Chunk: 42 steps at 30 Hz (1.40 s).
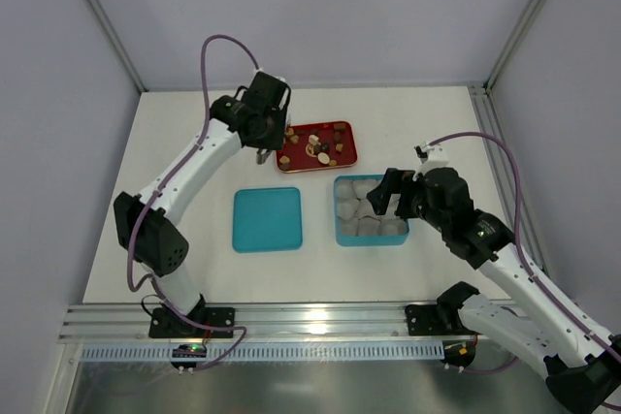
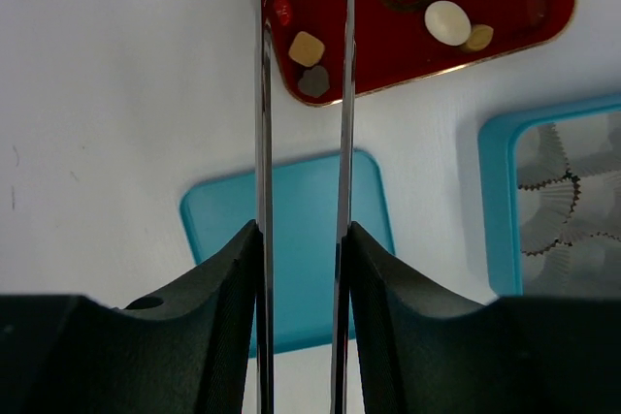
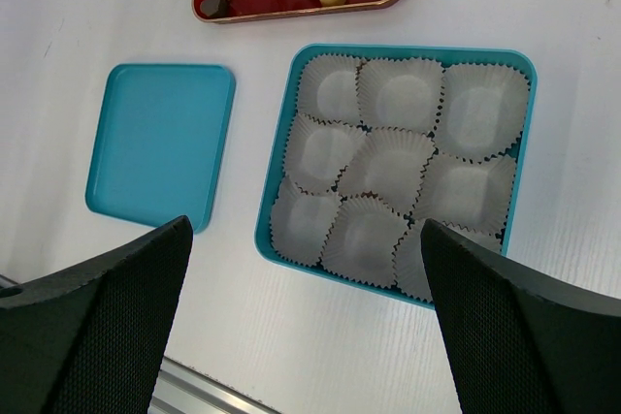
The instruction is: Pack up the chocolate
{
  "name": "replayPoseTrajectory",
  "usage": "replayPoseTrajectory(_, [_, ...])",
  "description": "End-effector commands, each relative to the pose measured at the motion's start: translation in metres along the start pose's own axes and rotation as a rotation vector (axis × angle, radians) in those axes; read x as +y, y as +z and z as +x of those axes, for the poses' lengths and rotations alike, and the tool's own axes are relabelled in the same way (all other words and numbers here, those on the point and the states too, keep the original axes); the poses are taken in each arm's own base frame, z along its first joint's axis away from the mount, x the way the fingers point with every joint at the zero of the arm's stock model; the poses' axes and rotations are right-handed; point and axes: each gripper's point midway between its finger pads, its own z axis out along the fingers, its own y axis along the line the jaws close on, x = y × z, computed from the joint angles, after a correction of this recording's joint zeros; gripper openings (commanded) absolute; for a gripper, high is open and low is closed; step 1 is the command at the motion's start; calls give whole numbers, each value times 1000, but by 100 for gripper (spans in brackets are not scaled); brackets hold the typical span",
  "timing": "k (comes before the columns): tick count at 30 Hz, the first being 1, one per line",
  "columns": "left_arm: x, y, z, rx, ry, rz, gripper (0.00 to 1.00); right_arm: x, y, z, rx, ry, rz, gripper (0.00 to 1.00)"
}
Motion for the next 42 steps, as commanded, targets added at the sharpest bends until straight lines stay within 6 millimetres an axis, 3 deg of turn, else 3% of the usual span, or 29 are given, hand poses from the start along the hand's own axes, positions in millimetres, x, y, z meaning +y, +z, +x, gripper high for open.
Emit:
replayPoseTrajectory(1, [-26, 4, -7, 1, 5, 39, 39, 5, -3, -14, -57, 15, -8, 100])
replayPoseTrajectory(10, [-84, 19, 7, 53, 57, 126, 38, 1, -3, -11, -56, 27, 6, 100])
replayPoseTrajectory(17, [-105, 28, 19, 83, 77, 152, 40, -3, -5, -8, -56, 29, 13, 100])
replayPoseTrajectory(24, [-115, 36, 29, 107, 95, 146, 40, -4, -5, -4, -56, 31, 15, 100])
replayPoseTrajectory(42, [-118, 52, 41, 151, 115, 118, 41, -8, -4, 0, -48, 25, 26, 100])
